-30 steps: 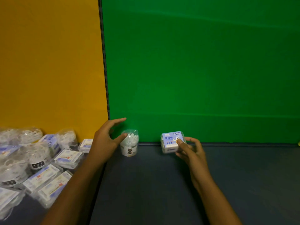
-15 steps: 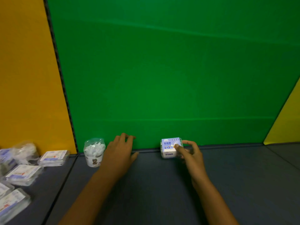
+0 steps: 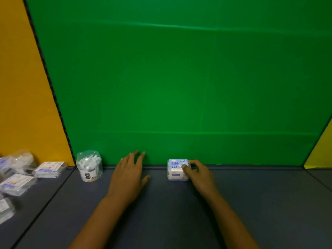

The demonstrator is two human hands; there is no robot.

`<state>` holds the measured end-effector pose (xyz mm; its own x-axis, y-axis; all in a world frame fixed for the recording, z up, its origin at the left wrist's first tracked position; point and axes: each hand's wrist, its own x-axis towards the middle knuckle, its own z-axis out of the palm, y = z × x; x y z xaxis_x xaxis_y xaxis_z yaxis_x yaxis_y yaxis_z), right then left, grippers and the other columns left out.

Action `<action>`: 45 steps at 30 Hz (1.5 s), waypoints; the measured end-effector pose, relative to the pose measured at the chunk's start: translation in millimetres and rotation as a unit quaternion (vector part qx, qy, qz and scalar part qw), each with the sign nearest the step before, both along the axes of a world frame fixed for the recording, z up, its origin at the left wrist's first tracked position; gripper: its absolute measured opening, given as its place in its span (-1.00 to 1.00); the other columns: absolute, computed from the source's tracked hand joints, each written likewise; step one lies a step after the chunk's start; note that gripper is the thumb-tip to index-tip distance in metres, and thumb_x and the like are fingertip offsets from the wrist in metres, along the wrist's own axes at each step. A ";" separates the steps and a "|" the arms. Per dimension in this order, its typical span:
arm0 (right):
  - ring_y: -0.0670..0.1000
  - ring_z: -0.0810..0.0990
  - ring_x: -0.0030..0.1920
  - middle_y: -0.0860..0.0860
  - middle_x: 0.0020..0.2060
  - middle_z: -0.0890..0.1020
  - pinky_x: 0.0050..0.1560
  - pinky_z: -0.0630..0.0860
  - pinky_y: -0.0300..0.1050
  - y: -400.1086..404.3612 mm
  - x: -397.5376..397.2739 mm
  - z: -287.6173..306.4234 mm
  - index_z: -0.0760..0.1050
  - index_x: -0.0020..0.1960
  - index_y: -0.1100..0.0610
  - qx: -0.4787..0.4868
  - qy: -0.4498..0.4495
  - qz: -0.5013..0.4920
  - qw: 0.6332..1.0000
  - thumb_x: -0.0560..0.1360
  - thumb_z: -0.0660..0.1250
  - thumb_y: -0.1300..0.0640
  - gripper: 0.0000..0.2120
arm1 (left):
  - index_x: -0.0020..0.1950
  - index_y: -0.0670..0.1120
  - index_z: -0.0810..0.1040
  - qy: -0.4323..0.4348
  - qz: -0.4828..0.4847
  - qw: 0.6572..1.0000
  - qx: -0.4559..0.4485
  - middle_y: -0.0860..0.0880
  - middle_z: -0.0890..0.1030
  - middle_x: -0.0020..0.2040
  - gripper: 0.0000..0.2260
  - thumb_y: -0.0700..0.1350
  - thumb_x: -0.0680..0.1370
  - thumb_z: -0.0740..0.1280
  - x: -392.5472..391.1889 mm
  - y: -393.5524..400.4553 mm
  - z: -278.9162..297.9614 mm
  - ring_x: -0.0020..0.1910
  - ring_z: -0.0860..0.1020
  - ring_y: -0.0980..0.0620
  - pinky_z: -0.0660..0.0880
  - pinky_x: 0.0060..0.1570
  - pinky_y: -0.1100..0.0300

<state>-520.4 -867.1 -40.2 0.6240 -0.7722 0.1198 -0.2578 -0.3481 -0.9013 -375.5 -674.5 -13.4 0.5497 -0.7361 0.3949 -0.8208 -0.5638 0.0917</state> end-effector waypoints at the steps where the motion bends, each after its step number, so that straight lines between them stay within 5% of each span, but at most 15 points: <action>1: -0.08 0.64 -0.05 -0.01 0.03 0.67 -0.11 0.52 -0.27 -2.3 0.2 -1.2 0.56 0.16 0.07 -0.008 0.008 0.002 1.000 0.53 0.37 -0.04 -0.73 | 0.52 -0.05 0.17 0.001 0.006 1.000 0.000 -0.11 0.28 0.47 -0.31 0.15 0.49 0.33 -1.2 1.0 0.1 0.41 0.30 -0.13 0.25 0.41 0.01; 5: -0.08 0.62 -0.07 0.02 0.04 0.68 -0.20 0.44 -0.34 -7.3 1.8 -0.8 0.56 0.19 0.09 -0.037 0.044 0.014 0.998 0.55 0.33 -0.07 -0.69 | 0.54 -0.03 0.12 0.005 0.029 1.000 -0.005 -0.09 0.23 0.50 -0.31 0.15 0.50 0.31 -5.4 2.5 6.8 0.44 0.26 -0.12 0.21 0.42 0.02; 12: 0.05 0.56 0.06 0.13 0.12 0.59 0.02 0.49 -0.11 -10.3 0.1 4.1 0.48 0.29 0.18 -0.089 0.089 -0.008 0.992 0.55 0.30 -0.15 -0.52 | 0.54 -0.03 0.10 0.002 0.048 0.999 -0.002 -0.09 0.22 0.50 -0.32 0.16 0.52 0.28 -9.3 16.4 14.6 0.45 0.25 -0.12 0.22 0.42 0.01; 23: 0.05 0.38 0.27 0.01 0.26 0.43 0.24 0.39 -0.04 64.2 1.1 58.5 0.34 0.42 0.07 -0.346 0.074 0.073 0.933 0.54 0.30 -0.11 -0.49 | 0.53 -0.05 0.15 0.004 0.064 0.997 -0.038 -0.10 0.28 0.45 -0.34 0.16 0.52 0.29 -8.8 83.4 34.2 0.40 0.31 -0.11 0.34 0.35 0.03; 28: 0.08 0.34 0.39 0.02 0.37 0.39 0.33 0.36 0.03 134.8 13.1 66.9 0.27 0.49 0.03 -0.465 0.108 0.065 0.876 0.53 0.22 -0.22 -0.39 | 0.50 -0.05 0.21 0.002 0.079 0.996 -0.049 -0.11 0.33 0.42 -0.36 0.14 0.51 0.33 -4.6 153.2 40.9 0.36 0.35 -0.11 0.37 0.30 0.02; 33: 0.07 0.22 0.48 0.04 0.48 0.29 0.46 0.19 0.00 222.4 34.7 69.1 0.17 0.53 0.01 -0.469 0.116 0.116 0.868 0.55 0.16 -0.28 -0.35 | 0.50 -0.02 0.19 0.005 0.119 0.991 -0.059 -0.09 0.30 0.45 -0.38 0.14 0.52 0.31 -0.5 253.9 43.4 0.38 0.33 -0.11 0.38 0.28 0.01; 45: 0.04 0.20 0.48 -0.04 0.48 0.26 0.43 0.26 0.01 430.6 114.1 66.1 0.15 0.52 -0.07 -0.457 0.035 0.254 0.852 0.55 0.14 -0.31 -0.37 | 0.50 -0.02 0.19 0.014 0.268 0.962 -0.053 -0.06 0.29 0.45 -0.39 0.16 0.53 0.28 8.7 488.6 36.2 0.38 0.30 -0.08 0.36 0.30 0.04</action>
